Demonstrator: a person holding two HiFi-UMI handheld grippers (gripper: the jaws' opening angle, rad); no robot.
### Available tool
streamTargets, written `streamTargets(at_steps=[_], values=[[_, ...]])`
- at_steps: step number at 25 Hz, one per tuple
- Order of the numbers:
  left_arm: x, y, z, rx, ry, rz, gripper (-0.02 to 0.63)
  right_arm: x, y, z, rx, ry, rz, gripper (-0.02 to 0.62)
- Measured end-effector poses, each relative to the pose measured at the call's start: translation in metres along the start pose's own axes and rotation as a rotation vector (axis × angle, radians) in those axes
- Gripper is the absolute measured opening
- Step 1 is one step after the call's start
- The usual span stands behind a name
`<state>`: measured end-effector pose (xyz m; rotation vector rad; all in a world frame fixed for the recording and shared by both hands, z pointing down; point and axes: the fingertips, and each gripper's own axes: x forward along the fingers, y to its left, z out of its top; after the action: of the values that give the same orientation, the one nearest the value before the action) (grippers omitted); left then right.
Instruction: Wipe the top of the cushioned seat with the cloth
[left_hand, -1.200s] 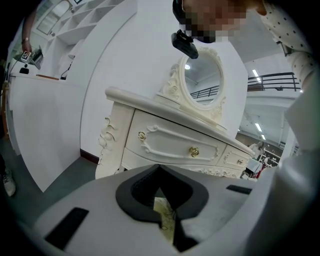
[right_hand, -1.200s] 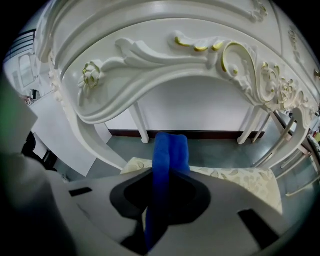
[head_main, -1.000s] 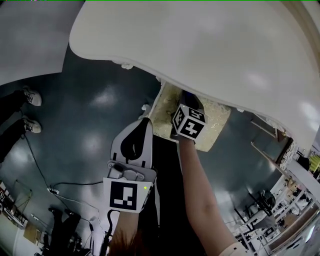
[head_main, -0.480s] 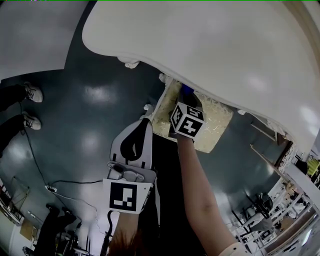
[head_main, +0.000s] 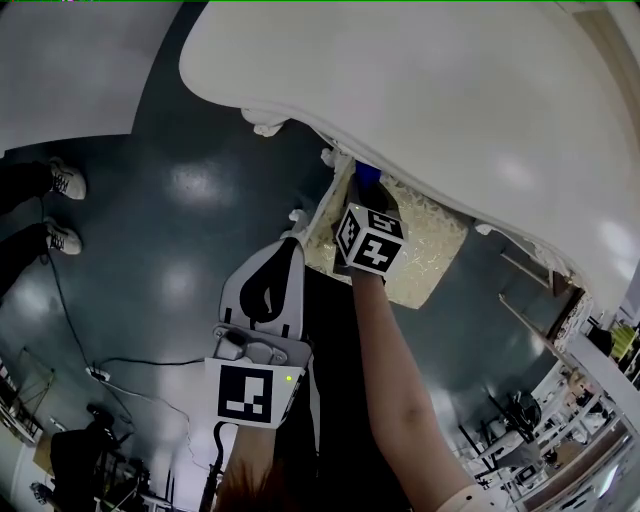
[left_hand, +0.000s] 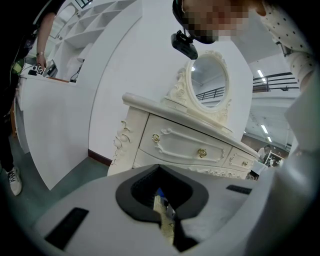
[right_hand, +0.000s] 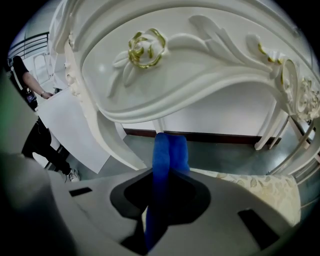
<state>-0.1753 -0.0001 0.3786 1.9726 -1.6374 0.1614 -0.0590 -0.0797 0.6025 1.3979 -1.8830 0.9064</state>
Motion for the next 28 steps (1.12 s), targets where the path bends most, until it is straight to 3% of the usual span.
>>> streamTargets(at_steps=[14, 22, 28], values=[[-0.007, -0.013, -0.004, 0.029, -0.002, -0.01, -0.002, -0.009, 0.002, 0.002, 0.022, -0.005, 0.049, 0.061], [0.013, -0.06, -0.029, 0.02, 0.029, -0.069, -0.002, -0.041, -0.019, 0.0, 0.107, -0.074, 0.11, 0.061], [0.011, -0.093, -0.04, 0.002, 0.075, -0.138, -0.002, -0.087, -0.04, 0.0, 0.16, -0.132, 0.086, 0.061]])
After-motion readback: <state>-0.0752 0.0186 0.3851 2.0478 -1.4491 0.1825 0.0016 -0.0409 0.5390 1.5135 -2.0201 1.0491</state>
